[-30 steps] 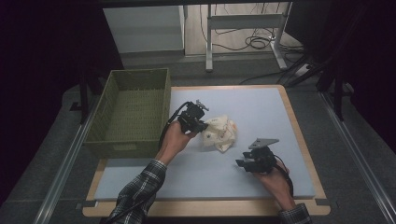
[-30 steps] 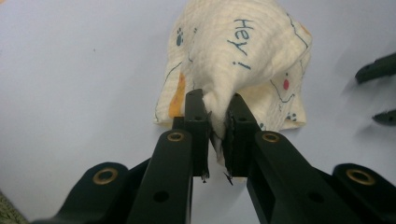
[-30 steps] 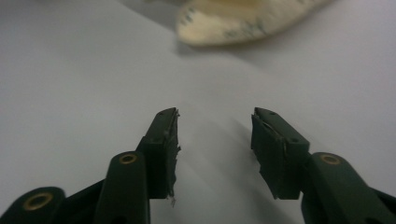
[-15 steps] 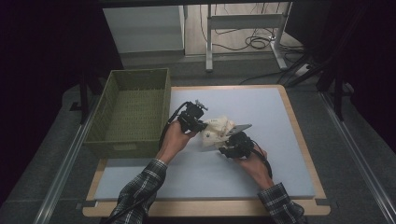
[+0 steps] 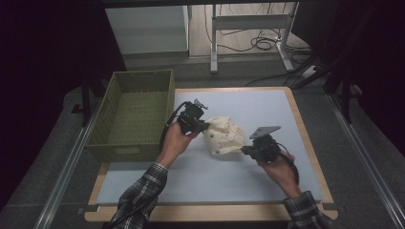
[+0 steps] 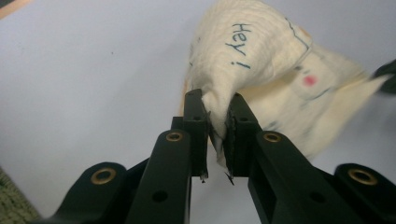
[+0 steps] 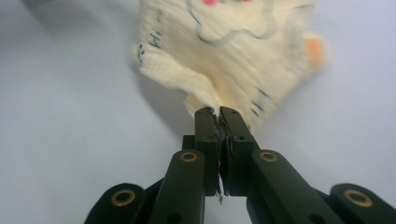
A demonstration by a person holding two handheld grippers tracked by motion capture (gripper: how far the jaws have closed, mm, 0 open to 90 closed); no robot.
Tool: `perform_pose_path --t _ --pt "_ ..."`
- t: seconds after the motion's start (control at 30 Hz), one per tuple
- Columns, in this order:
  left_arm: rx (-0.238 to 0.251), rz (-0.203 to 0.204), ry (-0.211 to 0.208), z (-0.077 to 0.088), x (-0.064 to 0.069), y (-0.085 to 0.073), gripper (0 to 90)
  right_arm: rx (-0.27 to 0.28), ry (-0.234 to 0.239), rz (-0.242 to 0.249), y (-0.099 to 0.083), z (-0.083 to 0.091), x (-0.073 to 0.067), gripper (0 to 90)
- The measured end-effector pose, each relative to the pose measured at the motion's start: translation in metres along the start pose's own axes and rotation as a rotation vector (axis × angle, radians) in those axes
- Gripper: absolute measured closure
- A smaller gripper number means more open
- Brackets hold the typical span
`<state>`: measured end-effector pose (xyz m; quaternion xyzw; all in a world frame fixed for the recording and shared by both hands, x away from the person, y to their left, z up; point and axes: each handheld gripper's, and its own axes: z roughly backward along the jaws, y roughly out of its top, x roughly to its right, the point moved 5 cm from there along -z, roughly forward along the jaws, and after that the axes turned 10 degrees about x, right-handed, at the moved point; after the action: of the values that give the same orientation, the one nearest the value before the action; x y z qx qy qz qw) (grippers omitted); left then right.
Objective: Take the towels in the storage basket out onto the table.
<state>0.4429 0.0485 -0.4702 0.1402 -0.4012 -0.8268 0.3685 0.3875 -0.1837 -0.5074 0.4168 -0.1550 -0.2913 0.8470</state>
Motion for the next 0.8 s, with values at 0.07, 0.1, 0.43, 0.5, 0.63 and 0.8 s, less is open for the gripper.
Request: perform_pose_path --t 0.07,0.1,0.43,0.5,0.63,0.8 --pt "0.003 0.007 -0.002 0.003 0.0 -0.001 81.1 0.009 -0.038 -0.004 0.0 0.023 0.01 86.6" --pt "-0.002 0.012 -0.008 0.003 0.001 -0.002 80.6 0.012 -0.056 -0.011 -0.001 0.033 0.016 86.5" --pt "-0.112 0.004 0.034 -0.028 0.006 -0.026 62.0 -0.021 -0.159 -0.115 -0.042 0.059 0.066 70.2" --pt "-0.111 0.009 0.045 -0.028 0.004 -0.027 59.1 -0.009 -0.156 -0.112 -0.046 0.065 0.062 68.2" --pt "-0.105 0.013 0.038 -0.025 0.003 -0.03 65.2 -0.011 -0.115 -0.09 -0.052 0.07 0.042 66.9" --pt "-0.118 0.024 0.014 -0.025 0.002 -0.037 76.0 -0.026 0.01 -0.081 -0.063 0.054 0.002 64.5"
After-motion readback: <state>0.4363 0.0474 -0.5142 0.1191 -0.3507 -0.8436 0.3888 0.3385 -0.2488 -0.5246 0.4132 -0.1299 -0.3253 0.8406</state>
